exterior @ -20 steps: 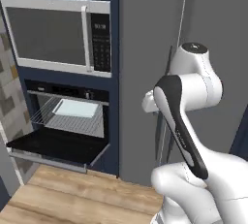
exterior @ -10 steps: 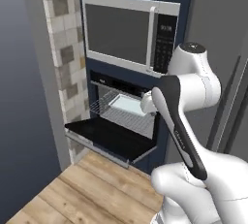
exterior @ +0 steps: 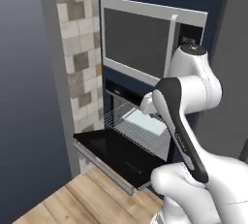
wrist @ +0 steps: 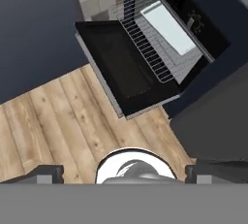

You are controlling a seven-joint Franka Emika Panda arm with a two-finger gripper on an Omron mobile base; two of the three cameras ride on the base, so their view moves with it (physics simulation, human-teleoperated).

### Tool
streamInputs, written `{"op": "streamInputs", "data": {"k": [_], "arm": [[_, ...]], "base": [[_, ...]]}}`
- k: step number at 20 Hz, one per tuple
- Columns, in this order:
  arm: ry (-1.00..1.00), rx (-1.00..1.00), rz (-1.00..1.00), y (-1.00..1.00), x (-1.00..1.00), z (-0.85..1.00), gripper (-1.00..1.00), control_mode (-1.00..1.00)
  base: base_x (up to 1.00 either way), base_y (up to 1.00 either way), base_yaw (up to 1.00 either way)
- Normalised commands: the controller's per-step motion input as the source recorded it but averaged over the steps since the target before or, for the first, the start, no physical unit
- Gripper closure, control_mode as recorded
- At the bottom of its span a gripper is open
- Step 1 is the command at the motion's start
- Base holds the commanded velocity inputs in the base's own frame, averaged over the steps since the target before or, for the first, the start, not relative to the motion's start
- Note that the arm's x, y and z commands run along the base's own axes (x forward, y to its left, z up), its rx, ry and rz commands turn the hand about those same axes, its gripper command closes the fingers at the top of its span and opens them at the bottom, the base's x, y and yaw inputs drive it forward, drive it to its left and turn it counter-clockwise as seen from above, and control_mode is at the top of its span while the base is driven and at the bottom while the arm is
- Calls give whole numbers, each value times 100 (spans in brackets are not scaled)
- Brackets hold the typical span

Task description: Take the baked cake out of the oven and place it on the plate for cooling. Then close the oven door.

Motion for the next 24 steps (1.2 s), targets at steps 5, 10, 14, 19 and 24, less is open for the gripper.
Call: {"op": "streamInputs", "data": {"k": [5, 10, 14, 19, 24], "arm": [[0, 0, 0, 0, 0, 0, -100, 100], [0, 0, 0, 0, 0, 0, -100, 100], [0, 0, 0, 0, 0, 0, -100, 100], [0, 0, 0, 0, 0, 0, -100, 100], [1, -2, 0, 0, 4, -11, -100, -100]], "base": [[42, -19, 32], [6, -1, 25], [55, 0, 18], [59, 0, 9], [23, 0, 0]]}}
